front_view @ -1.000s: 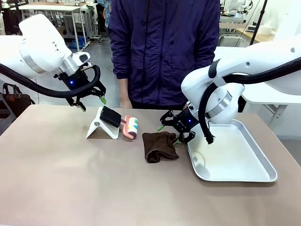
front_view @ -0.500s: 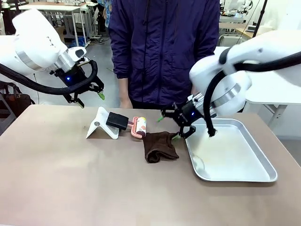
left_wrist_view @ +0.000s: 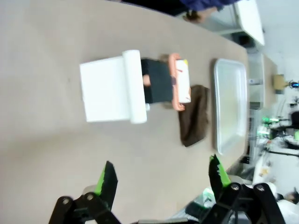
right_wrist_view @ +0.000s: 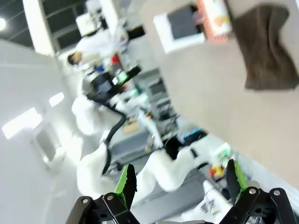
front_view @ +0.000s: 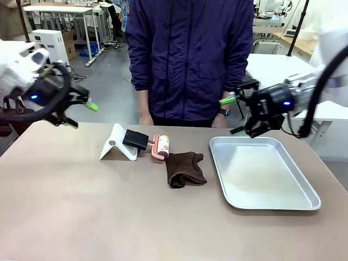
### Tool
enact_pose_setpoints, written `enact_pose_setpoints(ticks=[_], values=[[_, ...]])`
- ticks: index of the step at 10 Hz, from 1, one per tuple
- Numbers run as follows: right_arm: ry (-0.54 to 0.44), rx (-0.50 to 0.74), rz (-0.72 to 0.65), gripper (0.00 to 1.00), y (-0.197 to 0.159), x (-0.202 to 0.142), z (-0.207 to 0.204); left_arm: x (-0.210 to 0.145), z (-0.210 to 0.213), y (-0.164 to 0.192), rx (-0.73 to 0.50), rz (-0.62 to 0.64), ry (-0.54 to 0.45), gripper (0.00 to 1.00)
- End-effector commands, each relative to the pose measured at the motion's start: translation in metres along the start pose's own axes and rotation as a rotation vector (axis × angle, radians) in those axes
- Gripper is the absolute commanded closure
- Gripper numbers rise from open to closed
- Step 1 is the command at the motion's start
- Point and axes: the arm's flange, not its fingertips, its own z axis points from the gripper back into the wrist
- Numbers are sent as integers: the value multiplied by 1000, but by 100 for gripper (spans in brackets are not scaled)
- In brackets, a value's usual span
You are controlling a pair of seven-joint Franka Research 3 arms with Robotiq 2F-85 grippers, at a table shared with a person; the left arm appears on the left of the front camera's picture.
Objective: Clean the surface of the table.
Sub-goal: Return the Lint Roller and towel to their original positions.
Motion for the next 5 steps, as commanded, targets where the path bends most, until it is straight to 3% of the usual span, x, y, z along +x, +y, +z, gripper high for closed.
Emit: enact_pose_setpoints(ticks=[1, 3, 5], values=[[62, 96, -13, 0, -29, -1, 31, -30, 28, 45, -125, 40, -44, 0], [79, 121, 19, 0, -47, -14, 64, -39, 42, 95, -309, 91, -107, 0], [10, 134, 53, 0, -70, -18, 92, -29, 39, 145, -586, 89, -134, 0]])
